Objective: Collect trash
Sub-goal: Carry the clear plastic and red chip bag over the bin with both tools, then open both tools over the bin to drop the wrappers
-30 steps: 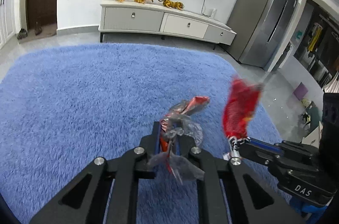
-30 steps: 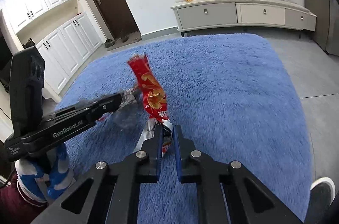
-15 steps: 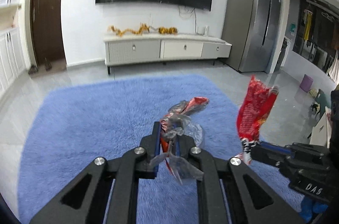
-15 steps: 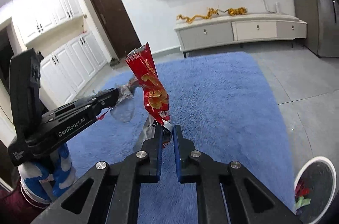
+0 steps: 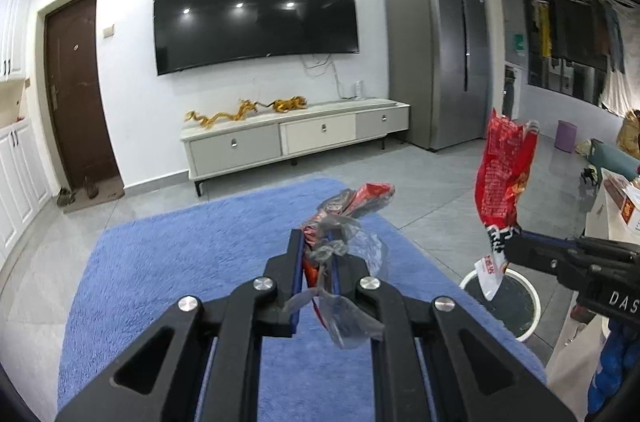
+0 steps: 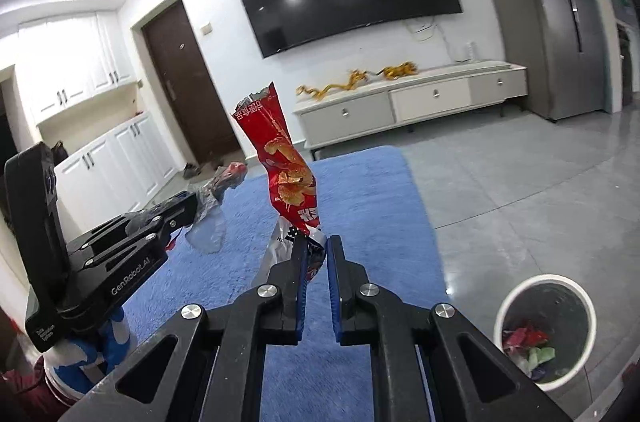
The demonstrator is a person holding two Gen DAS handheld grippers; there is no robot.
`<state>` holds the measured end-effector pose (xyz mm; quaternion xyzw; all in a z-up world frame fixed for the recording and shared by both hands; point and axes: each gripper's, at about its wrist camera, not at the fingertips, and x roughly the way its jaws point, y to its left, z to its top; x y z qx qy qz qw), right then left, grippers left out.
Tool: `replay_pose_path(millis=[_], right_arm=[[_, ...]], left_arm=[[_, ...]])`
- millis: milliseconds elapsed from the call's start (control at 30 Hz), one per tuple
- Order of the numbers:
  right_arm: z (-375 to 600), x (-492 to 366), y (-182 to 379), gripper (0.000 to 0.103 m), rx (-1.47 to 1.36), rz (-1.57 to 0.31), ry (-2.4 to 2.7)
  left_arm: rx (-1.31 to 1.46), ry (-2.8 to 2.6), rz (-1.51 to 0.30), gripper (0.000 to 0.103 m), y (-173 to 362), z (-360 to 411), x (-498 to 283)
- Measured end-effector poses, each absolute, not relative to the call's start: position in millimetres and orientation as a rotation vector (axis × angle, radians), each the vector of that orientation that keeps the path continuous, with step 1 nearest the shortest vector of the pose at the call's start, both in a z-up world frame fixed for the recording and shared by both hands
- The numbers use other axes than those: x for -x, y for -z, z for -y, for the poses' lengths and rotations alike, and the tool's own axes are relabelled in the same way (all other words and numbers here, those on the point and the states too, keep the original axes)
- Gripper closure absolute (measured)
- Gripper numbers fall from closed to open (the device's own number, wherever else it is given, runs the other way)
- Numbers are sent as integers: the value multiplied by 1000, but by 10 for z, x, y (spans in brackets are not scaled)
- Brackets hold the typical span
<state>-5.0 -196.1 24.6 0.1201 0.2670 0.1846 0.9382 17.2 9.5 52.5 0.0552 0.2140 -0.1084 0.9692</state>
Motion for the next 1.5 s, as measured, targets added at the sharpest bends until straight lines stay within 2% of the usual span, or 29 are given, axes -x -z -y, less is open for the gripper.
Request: replay_pose_path(millis=[533,800,1000,1167,1500], right_arm=[[3170,435,-135,94,-396,-469,-166],[3802,353,184,94,-483,-514,-27],[4194,201,567,94,-532,-597,80],[4465,-46,1039,94,-585,-704,173],[4673,-443,1734,92,-638,-865,289]], left_arm=[[-287,378,-400,92,-616,1181,-109],[-392,479,-455,92,-327,2053,-396],[-462,536,-546,92,105,2631,-691],[-455,604,-696,92,541,3072,-1068],[-320,683,-974,91,1207,3442,-1662]])
